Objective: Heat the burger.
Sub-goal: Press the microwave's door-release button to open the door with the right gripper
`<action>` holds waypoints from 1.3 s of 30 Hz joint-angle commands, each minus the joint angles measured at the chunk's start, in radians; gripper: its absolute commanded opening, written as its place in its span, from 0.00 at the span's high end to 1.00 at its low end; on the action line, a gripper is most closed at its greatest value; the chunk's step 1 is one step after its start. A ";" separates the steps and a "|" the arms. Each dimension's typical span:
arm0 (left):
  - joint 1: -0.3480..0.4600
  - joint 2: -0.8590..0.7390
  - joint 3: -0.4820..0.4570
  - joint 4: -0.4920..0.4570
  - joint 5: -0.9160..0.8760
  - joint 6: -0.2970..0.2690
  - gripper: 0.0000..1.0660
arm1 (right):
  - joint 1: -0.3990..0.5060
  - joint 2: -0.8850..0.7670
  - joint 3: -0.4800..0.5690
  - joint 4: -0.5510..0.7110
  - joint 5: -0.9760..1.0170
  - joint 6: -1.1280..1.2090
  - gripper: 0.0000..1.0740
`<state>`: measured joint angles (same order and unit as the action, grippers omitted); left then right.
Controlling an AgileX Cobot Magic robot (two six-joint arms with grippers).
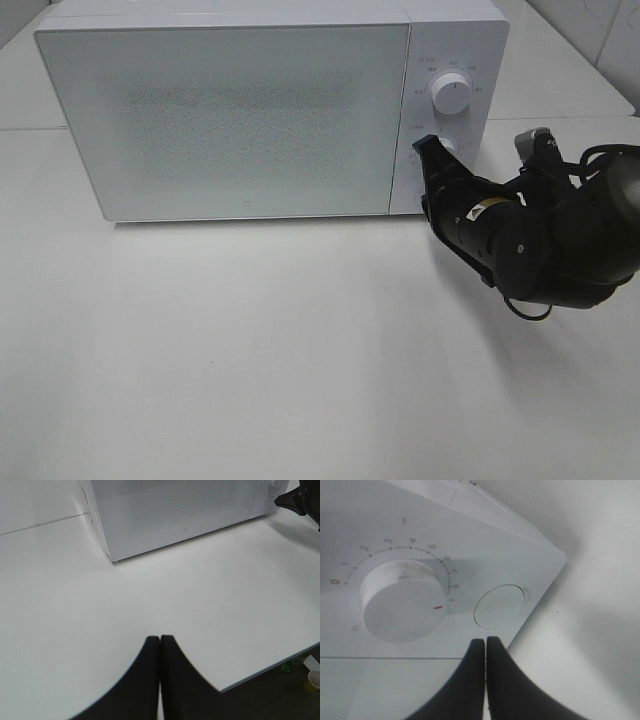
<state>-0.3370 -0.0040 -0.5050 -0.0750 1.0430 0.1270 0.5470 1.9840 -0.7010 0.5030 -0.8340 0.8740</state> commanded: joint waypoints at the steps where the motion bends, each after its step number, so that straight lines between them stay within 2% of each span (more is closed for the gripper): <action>1: 0.000 -0.022 0.001 -0.003 0.000 0.002 1.00 | -0.001 0.016 -0.028 0.004 -0.002 0.026 1.00; 4: 0.000 -0.022 0.001 -0.003 0.000 0.002 1.00 | -0.002 0.037 -0.050 0.050 -0.005 0.027 1.00; 19: 0.000 -0.022 0.001 -0.002 0.000 0.002 1.00 | -0.025 0.103 -0.125 0.019 -0.010 0.058 1.00; 26: 0.000 -0.022 0.001 -0.002 0.000 0.002 1.00 | -0.069 0.119 -0.152 -0.023 -0.005 0.087 1.00; 39: 0.000 -0.022 0.001 -0.001 0.000 0.002 1.00 | -0.071 0.125 -0.199 -0.084 -0.014 0.097 1.00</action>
<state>-0.3370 -0.0040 -0.5050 -0.0750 1.0430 0.1270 0.4840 2.1180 -0.8580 0.4650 -0.7640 0.9650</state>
